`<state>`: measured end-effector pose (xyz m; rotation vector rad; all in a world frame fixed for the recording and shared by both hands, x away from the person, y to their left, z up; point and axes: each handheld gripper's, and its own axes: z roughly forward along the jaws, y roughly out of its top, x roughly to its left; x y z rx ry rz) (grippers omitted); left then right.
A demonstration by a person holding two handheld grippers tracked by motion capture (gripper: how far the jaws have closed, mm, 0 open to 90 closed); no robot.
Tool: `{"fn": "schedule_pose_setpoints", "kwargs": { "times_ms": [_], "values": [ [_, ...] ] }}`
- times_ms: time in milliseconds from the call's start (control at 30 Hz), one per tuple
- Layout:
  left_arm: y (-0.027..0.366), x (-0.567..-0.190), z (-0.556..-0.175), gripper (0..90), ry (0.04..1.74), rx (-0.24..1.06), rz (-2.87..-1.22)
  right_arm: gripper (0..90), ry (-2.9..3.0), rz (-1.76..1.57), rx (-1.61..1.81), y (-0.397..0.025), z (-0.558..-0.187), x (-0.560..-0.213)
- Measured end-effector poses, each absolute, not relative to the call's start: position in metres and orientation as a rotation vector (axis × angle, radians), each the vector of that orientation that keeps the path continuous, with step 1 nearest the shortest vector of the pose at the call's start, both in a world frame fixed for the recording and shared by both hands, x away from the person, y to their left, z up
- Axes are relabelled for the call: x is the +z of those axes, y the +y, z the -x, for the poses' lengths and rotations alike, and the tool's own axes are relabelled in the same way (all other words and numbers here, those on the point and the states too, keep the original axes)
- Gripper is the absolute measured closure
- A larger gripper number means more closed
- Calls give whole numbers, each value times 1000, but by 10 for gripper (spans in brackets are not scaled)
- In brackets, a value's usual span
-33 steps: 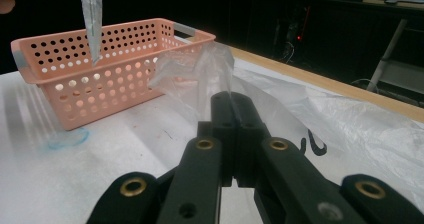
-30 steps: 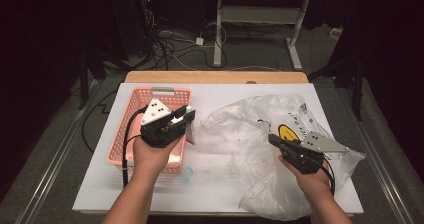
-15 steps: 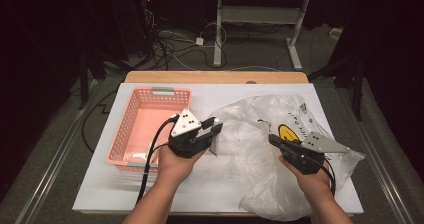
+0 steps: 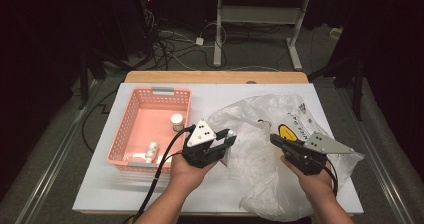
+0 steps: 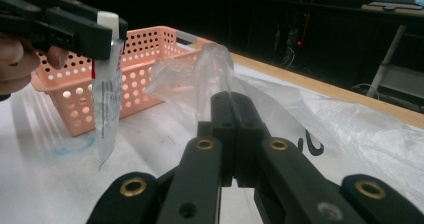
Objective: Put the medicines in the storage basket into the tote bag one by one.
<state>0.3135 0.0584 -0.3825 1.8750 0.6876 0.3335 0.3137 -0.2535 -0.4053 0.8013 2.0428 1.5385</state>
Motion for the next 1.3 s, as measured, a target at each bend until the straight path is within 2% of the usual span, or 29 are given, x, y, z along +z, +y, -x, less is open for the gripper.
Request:
{"fn": "schedule_pose_setpoints", "kwargs": {
  "times_ms": [500,867,1300],
  "values": [
    [48,-384,-315,673,661,326,-1879,900,2012,-795,1537,-246,-317,-388],
    [29,-397,-324,673,625,306,-1892,900,2022,-805,1513,-249,-322,-404],
    [12,-402,-330,673,608,327,-1951,900,1987,-786,1546,-247,-319,-394]
  ]
}}
